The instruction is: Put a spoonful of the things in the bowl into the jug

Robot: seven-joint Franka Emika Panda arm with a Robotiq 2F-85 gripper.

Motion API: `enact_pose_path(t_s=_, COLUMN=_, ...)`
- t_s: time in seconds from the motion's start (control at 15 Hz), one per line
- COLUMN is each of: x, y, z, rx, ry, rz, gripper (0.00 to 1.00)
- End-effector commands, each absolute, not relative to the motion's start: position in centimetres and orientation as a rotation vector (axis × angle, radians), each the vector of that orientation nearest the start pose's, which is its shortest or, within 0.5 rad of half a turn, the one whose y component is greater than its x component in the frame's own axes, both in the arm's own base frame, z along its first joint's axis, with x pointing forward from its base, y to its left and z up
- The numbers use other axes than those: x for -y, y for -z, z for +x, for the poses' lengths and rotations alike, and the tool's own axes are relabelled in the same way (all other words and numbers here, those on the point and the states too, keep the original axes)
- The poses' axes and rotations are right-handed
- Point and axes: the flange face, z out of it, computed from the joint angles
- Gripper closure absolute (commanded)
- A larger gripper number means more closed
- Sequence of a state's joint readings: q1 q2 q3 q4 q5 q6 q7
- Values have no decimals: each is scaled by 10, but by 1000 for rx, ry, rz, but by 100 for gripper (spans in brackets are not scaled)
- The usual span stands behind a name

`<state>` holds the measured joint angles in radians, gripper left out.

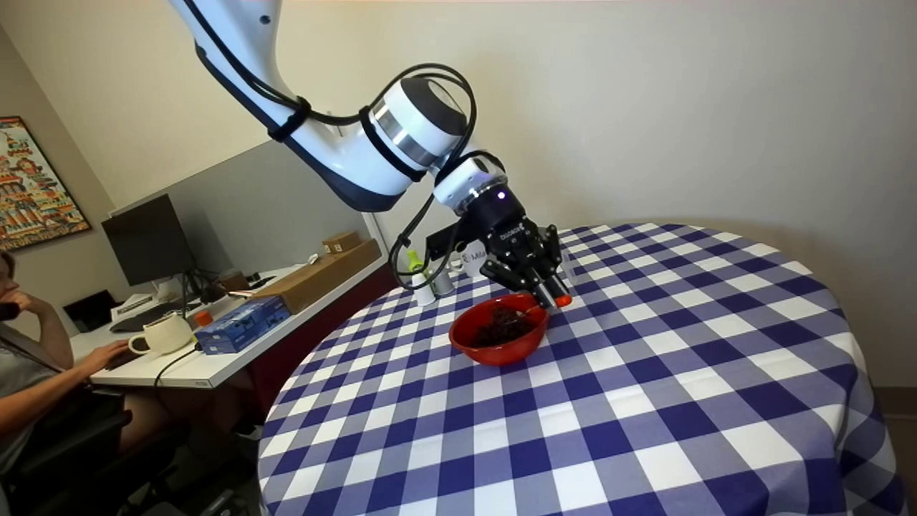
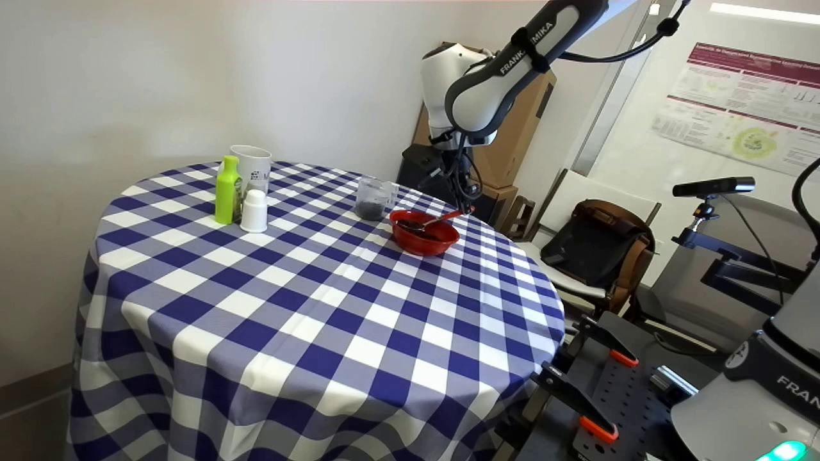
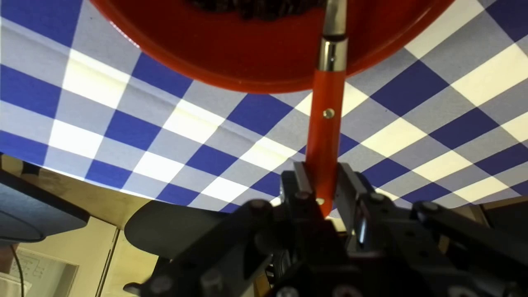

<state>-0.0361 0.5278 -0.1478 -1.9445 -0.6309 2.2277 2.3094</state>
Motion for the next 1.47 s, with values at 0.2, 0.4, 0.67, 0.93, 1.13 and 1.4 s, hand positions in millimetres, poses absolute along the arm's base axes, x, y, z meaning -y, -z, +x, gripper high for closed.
enact_pose_path(t_s=0.2, x=127, y=-219, z=603, rx=-2988, ry=579, rz=-1860, gripper=95)
enact_pose_path(t_s=0.4, x=129, y=-226, z=609, rx=-2981, ry=580, rz=-1844, gripper=95)
enact_pose_path(t_s=0.67, x=130, y=-233, z=615, rx=-2969, ry=594, rz=-1834, gripper=95)
enact_pose_path(t_s=0.93, x=129, y=-241, z=625, rx=-2954, ry=597, rz=-1835, gripper=95)
enact_pose_path(t_s=1.13, x=127, y=-248, z=633, rx=-2952, ry=592, rz=-1830, gripper=95)
enact_pose_path(t_s=1.4, x=124, y=-250, z=645, rx=-2964, ry=554, rz=-1834, gripper=95)
